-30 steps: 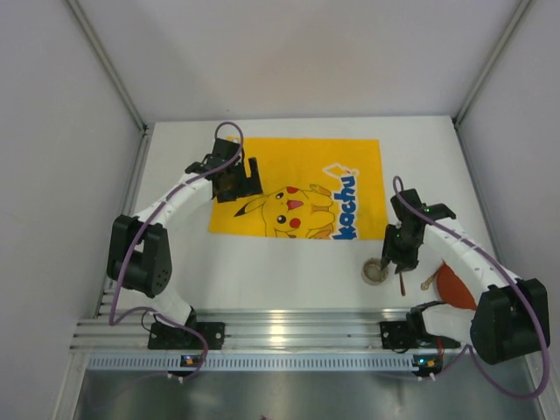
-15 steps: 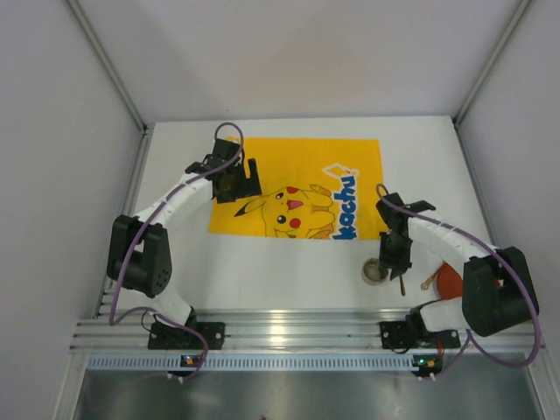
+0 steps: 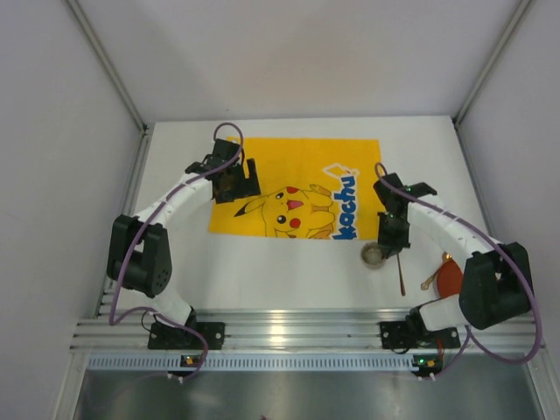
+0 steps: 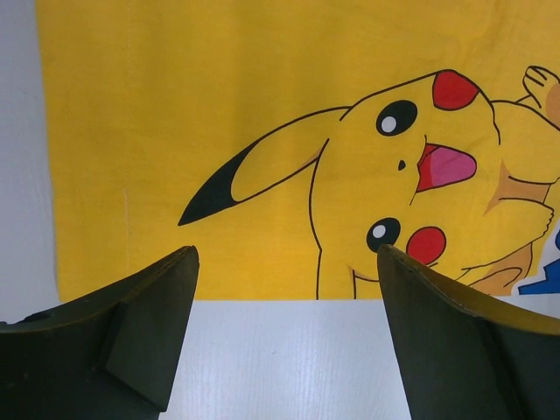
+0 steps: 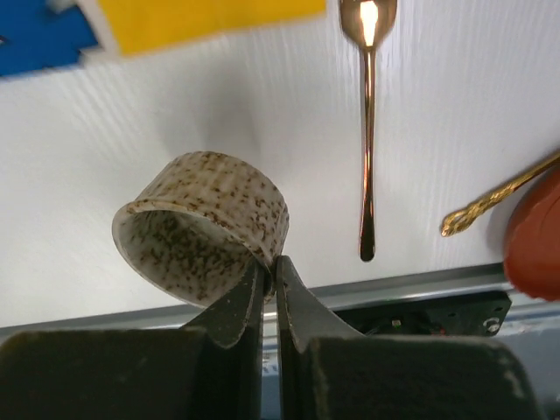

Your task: Set the dinner table for one person

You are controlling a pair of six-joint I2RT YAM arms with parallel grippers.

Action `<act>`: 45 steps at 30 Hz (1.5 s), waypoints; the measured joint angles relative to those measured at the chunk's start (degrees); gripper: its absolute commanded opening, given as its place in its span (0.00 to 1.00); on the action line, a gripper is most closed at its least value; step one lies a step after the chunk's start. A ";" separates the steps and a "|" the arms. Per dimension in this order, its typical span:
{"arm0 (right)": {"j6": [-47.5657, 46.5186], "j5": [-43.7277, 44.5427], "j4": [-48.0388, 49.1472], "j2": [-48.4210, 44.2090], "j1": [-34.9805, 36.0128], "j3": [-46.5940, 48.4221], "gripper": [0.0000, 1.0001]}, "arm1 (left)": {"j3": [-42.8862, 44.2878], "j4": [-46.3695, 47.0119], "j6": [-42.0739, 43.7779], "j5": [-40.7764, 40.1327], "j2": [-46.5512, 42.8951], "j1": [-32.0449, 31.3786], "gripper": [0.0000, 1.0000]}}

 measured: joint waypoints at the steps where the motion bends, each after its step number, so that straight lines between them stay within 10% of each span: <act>1: -0.24 0.61 -0.81 0.70 0.00 3.10 0.00 | 0.00 0.00 0.00 0.00 0.00 0.00 0.88; 18: -6.75 4.37 -7.37 52.57 -8.81 79.36 0.00 | -2.67 -1.05 -1.22 0.28 -4.17 0.00 0.88; 33: -0.74 -6.64 -0.87 62.10 -12.87 82.31 0.00 | -3.10 -2.14 -1.44 0.31 -4.72 0.00 0.88; 36: 0.15 -7.43 1.14 62.10 -12.90 82.12 0.37 | -2.49 -2.47 -1.51 0.79 -3.10 0.00 0.87; 37: 0.44 -7.74 1.70 62.10 -12.96 82.05 0.69 | -2.16 -2.71 -1.62 1.16 -2.60 0.00 0.87; 45: -1.09 -7.28 6.34 60.06 -13.00 75.01 0.98 | -0.66 -6.10 -3.02 1.01 -3.04 -0.83 0.86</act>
